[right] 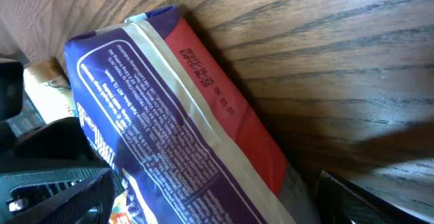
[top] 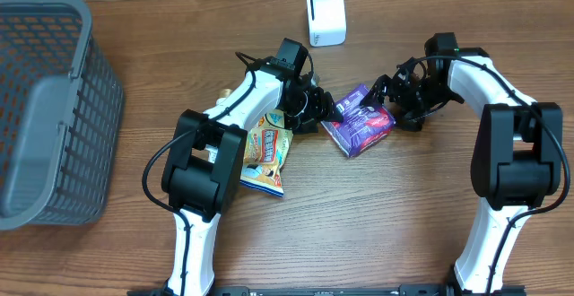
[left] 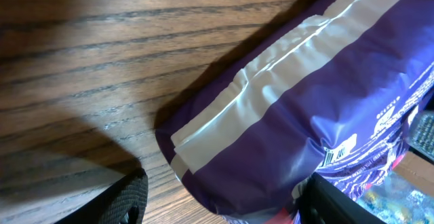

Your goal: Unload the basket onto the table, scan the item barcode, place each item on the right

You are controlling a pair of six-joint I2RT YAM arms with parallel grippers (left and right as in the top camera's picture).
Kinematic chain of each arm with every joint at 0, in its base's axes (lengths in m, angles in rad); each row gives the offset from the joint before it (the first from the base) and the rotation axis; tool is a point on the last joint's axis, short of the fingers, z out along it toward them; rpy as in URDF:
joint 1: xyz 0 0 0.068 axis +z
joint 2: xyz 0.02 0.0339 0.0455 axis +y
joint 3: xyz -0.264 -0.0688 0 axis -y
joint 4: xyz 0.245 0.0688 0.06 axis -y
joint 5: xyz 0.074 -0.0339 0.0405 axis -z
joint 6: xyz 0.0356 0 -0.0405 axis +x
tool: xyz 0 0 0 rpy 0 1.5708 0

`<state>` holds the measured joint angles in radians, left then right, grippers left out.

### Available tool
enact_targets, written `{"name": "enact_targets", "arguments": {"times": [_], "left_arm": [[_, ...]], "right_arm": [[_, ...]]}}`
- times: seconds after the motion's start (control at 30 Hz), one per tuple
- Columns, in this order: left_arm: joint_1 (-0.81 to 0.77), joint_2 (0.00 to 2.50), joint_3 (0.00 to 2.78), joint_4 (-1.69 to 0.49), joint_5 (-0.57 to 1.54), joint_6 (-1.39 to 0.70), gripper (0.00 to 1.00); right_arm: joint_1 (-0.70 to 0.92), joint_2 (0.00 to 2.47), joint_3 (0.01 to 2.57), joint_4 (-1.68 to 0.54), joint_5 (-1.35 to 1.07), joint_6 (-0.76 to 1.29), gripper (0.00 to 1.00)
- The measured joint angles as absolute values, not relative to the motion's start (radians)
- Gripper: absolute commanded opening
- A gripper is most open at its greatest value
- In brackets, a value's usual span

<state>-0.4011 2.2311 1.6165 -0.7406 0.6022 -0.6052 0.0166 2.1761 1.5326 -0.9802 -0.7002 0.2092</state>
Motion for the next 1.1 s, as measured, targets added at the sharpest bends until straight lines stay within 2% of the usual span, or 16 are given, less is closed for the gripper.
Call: {"name": "enact_targets", "arguments": {"times": [0.27,0.37,0.57,0.83,0.9,1.1], "left_arm": [[-0.405,2.228,1.617,-0.741,0.586,-0.640,0.62],[-0.405,2.225,1.617,-0.746,0.571,-0.658,0.70],[-0.403,2.222,1.617,-0.747,0.572,-0.652,0.75],[-0.384,2.222,1.619,-0.754,0.677,-0.516,0.79],[-0.384,2.222,1.624,-0.759,0.704,-0.476,0.79],[-0.384,2.222,1.658,-0.763,0.760,-0.362,0.81]], "right_arm": [[0.014,2.176,1.518,-0.934,-0.738,0.161,0.91],[0.015,2.176,1.507,-0.910,-0.761,0.131,0.75],[0.015,2.187,1.497,-0.911,-0.794,0.113,0.51],[0.013,2.188,1.521,-0.999,-0.816,0.107,0.42],[0.009,2.188,1.567,-1.069,-0.785,0.103,0.30],[-0.012,2.186,1.783,-1.263,-0.586,0.105,0.06]]}}
